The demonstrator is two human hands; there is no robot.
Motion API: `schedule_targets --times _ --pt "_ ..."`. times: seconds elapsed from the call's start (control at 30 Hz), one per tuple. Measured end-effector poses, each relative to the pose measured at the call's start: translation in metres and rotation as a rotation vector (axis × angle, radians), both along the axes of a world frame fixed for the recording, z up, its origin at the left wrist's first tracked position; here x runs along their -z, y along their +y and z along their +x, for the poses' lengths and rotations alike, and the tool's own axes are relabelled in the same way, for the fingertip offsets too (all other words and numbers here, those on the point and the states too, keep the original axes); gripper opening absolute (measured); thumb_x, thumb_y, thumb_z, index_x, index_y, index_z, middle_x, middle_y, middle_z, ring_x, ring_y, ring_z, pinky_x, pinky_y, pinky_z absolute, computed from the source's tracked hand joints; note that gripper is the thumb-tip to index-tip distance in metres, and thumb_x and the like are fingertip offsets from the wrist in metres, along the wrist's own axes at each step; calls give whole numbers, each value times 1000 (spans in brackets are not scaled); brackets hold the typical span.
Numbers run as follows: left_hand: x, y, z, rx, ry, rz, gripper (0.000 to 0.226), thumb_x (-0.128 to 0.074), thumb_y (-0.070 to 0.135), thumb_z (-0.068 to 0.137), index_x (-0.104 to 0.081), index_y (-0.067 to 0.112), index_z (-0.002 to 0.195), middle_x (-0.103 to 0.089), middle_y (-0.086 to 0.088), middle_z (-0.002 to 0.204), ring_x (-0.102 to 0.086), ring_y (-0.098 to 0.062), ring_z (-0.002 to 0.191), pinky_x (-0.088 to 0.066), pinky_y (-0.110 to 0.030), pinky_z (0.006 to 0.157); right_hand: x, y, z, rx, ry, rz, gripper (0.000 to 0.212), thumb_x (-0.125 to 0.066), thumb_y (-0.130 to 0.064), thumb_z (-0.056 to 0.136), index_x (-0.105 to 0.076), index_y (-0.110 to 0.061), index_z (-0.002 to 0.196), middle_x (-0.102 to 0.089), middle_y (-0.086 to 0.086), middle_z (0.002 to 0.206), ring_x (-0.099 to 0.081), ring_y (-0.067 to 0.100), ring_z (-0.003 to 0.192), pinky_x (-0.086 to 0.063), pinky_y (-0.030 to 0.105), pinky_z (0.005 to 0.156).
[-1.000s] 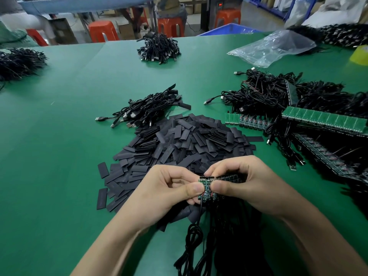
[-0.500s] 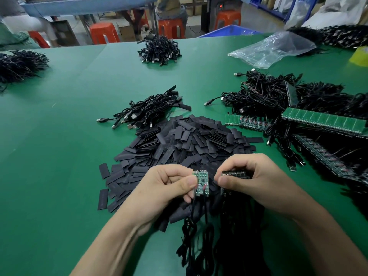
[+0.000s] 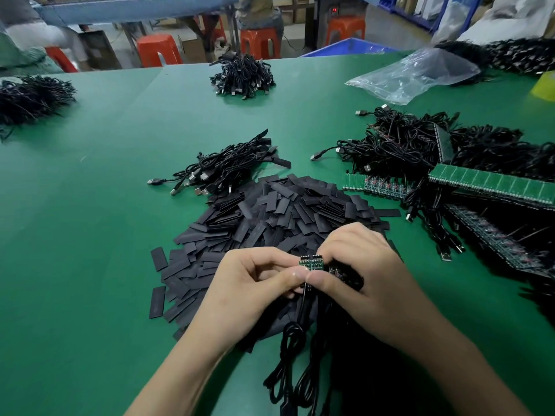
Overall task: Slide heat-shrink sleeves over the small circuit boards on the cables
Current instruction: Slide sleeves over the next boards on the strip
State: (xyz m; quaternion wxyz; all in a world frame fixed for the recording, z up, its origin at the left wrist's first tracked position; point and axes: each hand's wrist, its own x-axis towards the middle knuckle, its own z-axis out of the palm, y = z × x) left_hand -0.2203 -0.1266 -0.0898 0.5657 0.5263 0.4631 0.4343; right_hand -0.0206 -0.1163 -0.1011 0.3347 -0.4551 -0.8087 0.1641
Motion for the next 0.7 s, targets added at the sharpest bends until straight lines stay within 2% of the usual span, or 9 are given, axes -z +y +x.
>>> schedule_targets --times 0.13,0.3,0.4,0.57,0.7 --pt "-1 0 0 22 -16 15 6 -81 20 72 -81 22 78 -74 -5 68 -67 -8 60 -53 -16 61 -4 -1 -1 -62 196 -105 28 -57 -45 96 -64 -22 82 -64 -11 90 -60 14 101 -46 43 89" --pt "-2 -3 3 2 -11 18 17 -82 25 65 -80 16 78 -72 -7 68 -62 -9 59 -51 -16 59 -4 -2 -3 -81 238 -135 29 -56 -38 97 -64 -18 79 -64 -8 85 -61 19 97 -47 43 84" --pt "-5 -3 5 13 -25 49 13 -79 21 69 -77 9 74 -69 -4 62 -58 -4 51 -45 -13 52 -3 -2 -3 -145 323 -198 26 -57 -34 98 -66 -17 81 -64 -6 87 -61 23 101 -47 46 87" --pt "-5 -2 5 60 -111 45 12 -76 14 72 -74 3 78 -71 -3 64 -63 -5 55 -49 -12 57 -1 -2 -3 -205 454 -320 22 -59 -29 98 -69 -17 83 -67 -2 92 -62 27 104 -47 49 92" --pt "-1 -3 5 80 -194 -52 14 -90 16 73 -78 9 76 -71 -6 66 -63 -8 53 -50 -15 55 0 -2 -7 -240 548 -362 23 -58 -32 98 -70 -19 84 -68 2 96 -64 27 103 -49 48 93"
